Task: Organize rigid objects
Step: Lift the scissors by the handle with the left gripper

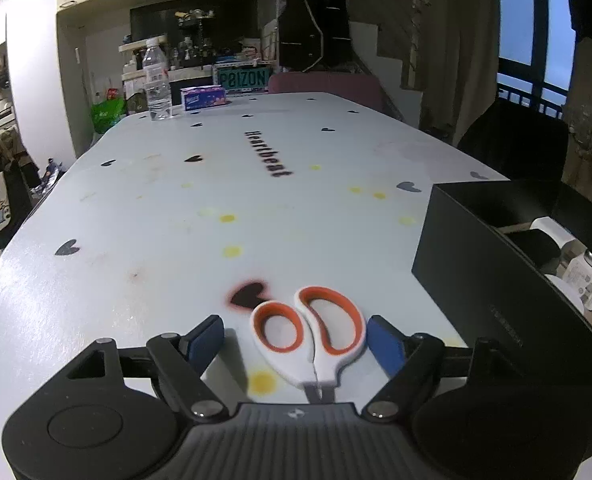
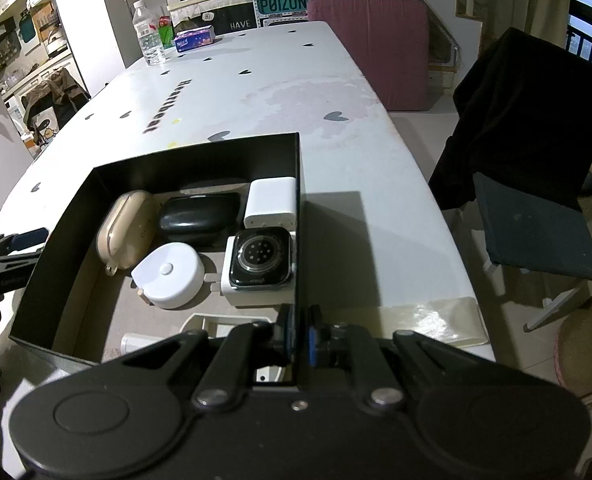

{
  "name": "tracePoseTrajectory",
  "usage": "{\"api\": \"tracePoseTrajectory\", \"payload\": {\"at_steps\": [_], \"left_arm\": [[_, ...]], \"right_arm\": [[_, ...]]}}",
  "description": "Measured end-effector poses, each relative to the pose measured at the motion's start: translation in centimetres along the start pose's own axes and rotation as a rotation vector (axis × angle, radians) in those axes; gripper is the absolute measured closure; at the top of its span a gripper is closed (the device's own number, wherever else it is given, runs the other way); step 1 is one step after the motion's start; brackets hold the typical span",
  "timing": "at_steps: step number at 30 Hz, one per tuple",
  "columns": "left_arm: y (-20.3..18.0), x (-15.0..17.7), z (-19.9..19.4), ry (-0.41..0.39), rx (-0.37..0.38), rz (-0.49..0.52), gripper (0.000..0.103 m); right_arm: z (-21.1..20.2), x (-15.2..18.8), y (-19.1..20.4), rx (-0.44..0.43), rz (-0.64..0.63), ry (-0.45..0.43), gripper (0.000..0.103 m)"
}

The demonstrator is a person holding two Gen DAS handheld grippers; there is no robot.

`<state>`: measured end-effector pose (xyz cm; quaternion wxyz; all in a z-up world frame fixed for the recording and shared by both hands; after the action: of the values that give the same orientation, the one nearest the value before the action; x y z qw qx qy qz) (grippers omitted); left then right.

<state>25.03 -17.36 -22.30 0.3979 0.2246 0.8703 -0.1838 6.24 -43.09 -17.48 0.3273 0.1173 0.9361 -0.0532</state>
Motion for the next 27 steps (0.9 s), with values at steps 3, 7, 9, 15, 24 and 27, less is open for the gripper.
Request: {"api": "tracePoseTrajectory", "payload": {"at_steps": [3,7,9,15,24,27], "left_arm": [[-0.7,0.0,-0.1,-0.007,0.022,0.026,0.038],[-0.6,0.1,-0.4,-0.011,0.011,0.011,0.038],[-0.7,0.2,-0.8,-0.024,-0.001,0.022,0.039],[-1.8,-1.3,-4.0,-0.112,0.037,0.008,0.039],[-3.7,-2.9,-8.4,-0.223,0.096,-0.011,0.039],[-5.1,-3.5,-9.8,-0.247,0.146,-0.023,0.039]], "right_arm": [[0.0,0.0,0.0,0.0,0.0,0.0,0.095],[0.0,0.0,0.0,0.0,0.0,0.0,0.095],[0.0,0.0,0.0,0.0,0.0,0.0,0.095],[0.0,0.0,0.0,0.0,0.0,0.0,0.095],[0.0,0.0,0.0,0.0,0.0,0.0,0.095],[0.0,0.0,0.0,0.0,0.0,0.0,0.095]]}}
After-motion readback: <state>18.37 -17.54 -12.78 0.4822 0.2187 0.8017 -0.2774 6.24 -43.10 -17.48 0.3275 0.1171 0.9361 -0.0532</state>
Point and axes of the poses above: each gripper's, at about its wrist camera, not at the fingertips, and z roughly the way its jaws point, y to its left, x to its underside, the point moved 10 cm from there along z, roughly the way its jaws point, and after that the axes turned 11 degrees about -z, right-handed, at the moved point
